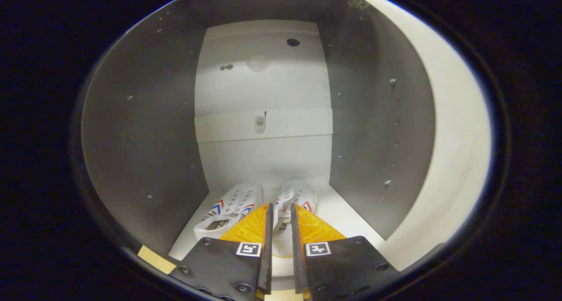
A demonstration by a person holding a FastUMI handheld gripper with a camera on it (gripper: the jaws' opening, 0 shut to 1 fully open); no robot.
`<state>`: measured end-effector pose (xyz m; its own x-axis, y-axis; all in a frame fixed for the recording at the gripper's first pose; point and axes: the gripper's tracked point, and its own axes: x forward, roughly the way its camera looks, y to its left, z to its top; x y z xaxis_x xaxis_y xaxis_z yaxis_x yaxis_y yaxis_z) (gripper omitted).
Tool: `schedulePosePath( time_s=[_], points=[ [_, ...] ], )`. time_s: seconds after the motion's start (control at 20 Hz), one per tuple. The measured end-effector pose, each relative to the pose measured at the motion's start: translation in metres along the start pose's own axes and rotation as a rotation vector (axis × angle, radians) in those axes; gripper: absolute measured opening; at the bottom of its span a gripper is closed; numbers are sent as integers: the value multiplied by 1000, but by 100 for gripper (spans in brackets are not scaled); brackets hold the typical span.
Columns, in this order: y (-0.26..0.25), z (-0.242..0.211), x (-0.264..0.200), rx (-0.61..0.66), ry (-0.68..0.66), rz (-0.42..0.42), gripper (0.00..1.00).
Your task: Open the shoe cabinet door, grab the shoes and put them into the shoe cabinet, then close the shoe cabinet door.
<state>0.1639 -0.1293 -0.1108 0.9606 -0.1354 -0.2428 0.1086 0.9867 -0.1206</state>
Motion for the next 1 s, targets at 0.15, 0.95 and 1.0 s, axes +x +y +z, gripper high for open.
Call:
schedulePosePath(
  time_s=[0.15, 0.95, 1.0],
  points=[
    [-6, 13, -37, -9, -51, -17, 22],
    [-46, 41, -233, 8, -207, 13, 22],
    [-52, 44, -244, 9, -213, 21, 22]
  ],
)
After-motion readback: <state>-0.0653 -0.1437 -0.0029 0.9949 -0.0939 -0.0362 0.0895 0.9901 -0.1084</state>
